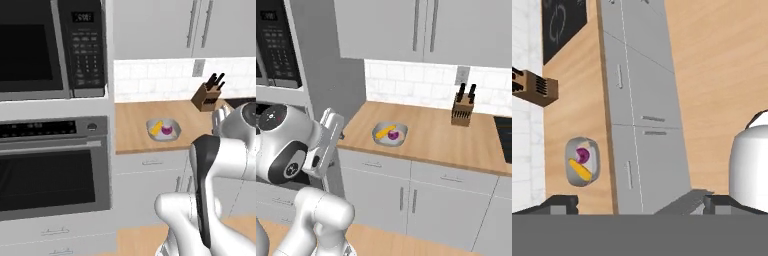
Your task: Take the meat container that has the shrimp and place it on the second highest rack of the freezer. Then take the vegetable container that has the corn and onion and place it on the highest rack of the freezer.
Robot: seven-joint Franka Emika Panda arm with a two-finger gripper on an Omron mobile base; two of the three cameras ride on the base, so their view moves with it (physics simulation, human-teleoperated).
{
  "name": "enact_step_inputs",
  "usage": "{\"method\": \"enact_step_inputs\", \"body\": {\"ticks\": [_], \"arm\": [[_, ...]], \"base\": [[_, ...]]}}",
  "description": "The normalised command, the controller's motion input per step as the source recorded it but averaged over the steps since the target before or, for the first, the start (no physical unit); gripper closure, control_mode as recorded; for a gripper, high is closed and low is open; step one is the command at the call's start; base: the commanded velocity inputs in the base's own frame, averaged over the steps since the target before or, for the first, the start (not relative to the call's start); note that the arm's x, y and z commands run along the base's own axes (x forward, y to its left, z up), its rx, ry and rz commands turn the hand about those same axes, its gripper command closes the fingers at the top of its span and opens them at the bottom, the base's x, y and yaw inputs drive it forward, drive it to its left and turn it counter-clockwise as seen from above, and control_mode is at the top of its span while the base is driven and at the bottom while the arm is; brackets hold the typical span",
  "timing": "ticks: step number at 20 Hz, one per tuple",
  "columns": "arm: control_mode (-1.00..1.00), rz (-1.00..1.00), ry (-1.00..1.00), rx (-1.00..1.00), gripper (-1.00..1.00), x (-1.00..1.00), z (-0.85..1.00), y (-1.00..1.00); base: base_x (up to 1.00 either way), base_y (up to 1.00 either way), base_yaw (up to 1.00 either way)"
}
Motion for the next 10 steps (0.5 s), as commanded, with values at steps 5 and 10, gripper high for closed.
{"method": "enact_step_inputs", "body": {"ticks": [5,10], "arm": [[1.00,0.00,0.00,0.00,-1.00,0.00,0.00,0.00],[1.00,0.00,0.00,0.00,-1.00,0.00,0.00,0.00]], "base": [[0.78,-1.00,0.28],[0.62,-0.47,0.28]]}}
